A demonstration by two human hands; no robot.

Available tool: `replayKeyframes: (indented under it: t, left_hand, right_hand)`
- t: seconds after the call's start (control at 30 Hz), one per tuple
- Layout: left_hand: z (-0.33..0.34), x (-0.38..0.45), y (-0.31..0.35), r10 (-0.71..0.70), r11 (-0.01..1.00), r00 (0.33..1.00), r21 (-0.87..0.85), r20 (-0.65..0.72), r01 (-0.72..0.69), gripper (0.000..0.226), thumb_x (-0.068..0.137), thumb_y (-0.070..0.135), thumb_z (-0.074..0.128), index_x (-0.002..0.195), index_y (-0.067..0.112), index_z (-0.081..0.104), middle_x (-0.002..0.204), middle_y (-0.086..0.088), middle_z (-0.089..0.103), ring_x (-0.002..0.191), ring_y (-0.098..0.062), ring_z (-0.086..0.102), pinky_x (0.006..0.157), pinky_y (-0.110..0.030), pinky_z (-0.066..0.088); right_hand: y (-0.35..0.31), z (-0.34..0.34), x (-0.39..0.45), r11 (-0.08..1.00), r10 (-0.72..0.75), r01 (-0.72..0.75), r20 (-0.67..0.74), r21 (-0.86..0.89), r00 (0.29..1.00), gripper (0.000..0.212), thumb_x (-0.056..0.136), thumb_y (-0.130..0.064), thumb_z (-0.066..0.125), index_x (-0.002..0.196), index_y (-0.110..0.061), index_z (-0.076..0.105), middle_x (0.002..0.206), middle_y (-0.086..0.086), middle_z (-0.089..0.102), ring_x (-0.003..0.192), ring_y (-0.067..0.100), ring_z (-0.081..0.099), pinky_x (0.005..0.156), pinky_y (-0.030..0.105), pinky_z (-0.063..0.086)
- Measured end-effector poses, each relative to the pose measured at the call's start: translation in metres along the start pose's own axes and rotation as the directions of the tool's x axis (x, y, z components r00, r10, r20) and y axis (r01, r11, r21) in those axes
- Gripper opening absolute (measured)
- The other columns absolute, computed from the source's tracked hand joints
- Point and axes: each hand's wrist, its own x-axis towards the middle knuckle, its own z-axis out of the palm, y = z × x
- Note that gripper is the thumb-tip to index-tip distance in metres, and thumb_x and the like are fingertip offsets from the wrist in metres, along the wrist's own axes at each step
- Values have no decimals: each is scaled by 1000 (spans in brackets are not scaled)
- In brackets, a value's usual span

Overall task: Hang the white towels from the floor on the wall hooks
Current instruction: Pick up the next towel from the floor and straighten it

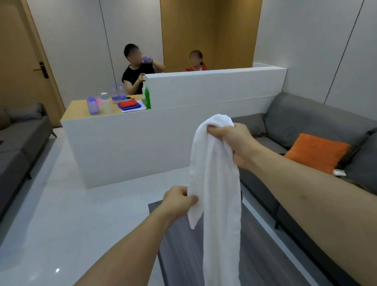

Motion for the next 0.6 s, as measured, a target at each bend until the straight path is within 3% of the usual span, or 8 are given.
replayKeyframes:
  t: [0.07,0.13,0.2,0.27,0.47,0.6]
  left_hand:
    - [-22,34,-12,-64,997,986,25,-152,68,19,92,26,58,101,16,71,102,-6,69,95,-26,65,87,-38,55]
    - [-59,63,-13,-66,993,952,76,-298,93,21,91,33,57,91,17,71,95,-6,69,88,-26,64,79,-35,54]
    - [-103,88,0,-9,981,905,170,-424,90,29,91,42,56,79,17,67,84,-6,66,80,-26,62,65,-31,47]
    - [-143,110,25,99,955,853,291,-513,64,35,91,48,55,75,17,64,79,-5,64,80,-27,60,62,-30,40]
    - [-183,131,103,368,883,730,463,-576,-80,26,93,44,56,82,21,64,81,-2,59,81,-26,53,64,-30,34]
    - [-164,117,110,458,844,671,523,-583,-121,13,92,35,56,84,26,64,88,-3,61,80,-24,51,67,-30,33]
  right_hand:
    - [-3,13,36,996,-29,27,-22,-84,999,43,73,-28,82,108,-8,67,104,8,72,94,24,70,90,46,56]
    - [-9,15,71,980,-90,77,-65,-182,994,41,74,-27,83,106,-7,68,103,10,72,92,25,71,87,46,58]
    - [-20,7,102,955,-127,86,-129,-283,983,41,71,-29,87,101,-7,69,101,9,71,88,25,69,83,44,59]
    - [-32,-3,126,936,-154,84,-182,-342,971,38,66,-32,89,92,-14,68,96,4,70,84,23,68,76,41,59]
    - [-55,-32,151,914,-262,165,-232,-370,937,25,63,-27,91,72,-26,67,82,-10,69,80,13,66,76,32,54]
    - [-39,-61,137,869,-293,185,-176,-458,940,14,69,-20,87,69,-20,73,78,0,72,80,22,71,73,36,60]
